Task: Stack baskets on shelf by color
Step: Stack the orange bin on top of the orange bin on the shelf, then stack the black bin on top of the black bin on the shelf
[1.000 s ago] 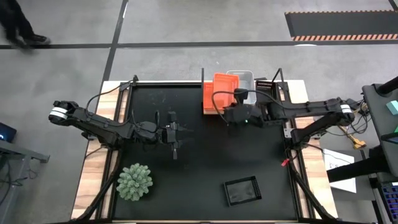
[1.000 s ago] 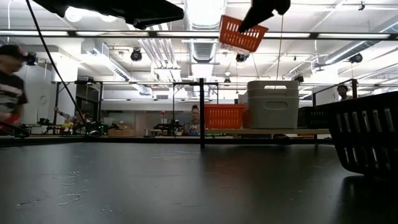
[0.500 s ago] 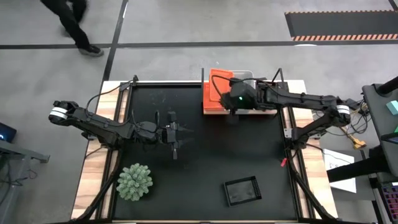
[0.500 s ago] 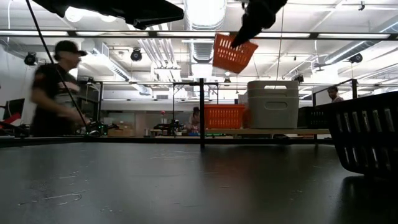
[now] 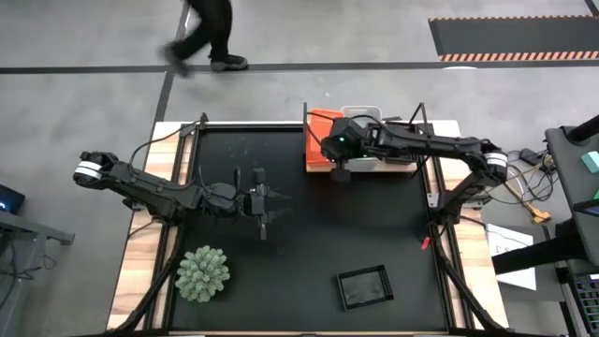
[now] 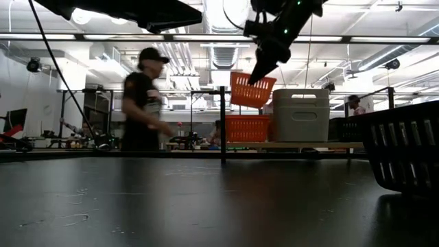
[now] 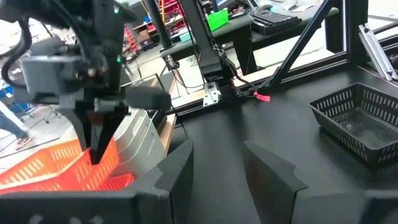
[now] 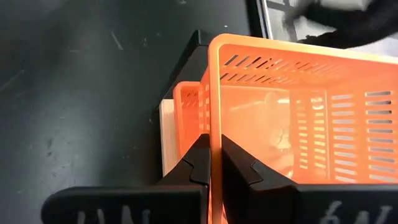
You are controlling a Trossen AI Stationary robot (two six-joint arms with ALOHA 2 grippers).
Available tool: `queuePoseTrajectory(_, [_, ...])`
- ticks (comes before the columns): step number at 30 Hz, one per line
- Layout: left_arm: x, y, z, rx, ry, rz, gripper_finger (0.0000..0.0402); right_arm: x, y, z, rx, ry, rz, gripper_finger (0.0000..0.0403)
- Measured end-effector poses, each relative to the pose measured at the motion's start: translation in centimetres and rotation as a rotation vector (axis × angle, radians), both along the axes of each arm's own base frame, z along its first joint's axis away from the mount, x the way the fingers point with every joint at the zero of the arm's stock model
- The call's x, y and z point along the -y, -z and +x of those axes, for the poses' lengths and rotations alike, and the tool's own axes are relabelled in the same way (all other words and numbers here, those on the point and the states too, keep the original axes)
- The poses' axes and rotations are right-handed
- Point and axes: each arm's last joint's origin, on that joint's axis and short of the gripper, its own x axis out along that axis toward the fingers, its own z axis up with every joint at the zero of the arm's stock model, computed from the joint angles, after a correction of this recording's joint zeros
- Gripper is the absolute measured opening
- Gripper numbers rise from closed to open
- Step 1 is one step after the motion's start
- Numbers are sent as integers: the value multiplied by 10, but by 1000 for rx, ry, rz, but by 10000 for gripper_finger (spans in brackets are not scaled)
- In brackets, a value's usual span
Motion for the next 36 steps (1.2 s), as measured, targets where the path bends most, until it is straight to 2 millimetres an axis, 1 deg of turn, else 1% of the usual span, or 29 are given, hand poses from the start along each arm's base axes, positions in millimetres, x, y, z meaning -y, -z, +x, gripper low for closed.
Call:
queuePoseTrajectory(12, [0, 1, 0, -3, 0, 1, 123, 14, 32, 17, -82, -4, 4, 9])
queuePoseTrajectory(19, [0, 2, 0, -4, 0, 2, 123, 17, 45, 23, -115, -10, 2, 10])
queuePoseTrajectory(21, [0, 2, 0, -4, 0, 2, 123, 17, 47, 24, -121, -10, 2, 16])
queuePoseTrajectory(24, [0, 2, 0, -5, 0, 2, 123, 18, 51, 25, -132, -10, 5, 35])
queuePoseTrajectory(30, [0, 2, -1, -5, 0, 2, 123, 17, 48, 24, -124, -5, 6, 93])
queuePoseTrajectory(33, [0, 2, -1, -7, 0, 3, 123, 16, 36, 21, -98, 13, 11, 118])
queuePoseTrajectory(36, [0, 2, -1, -6, 0, 2, 123, 12, 21, 16, -85, 35, 35, 132])
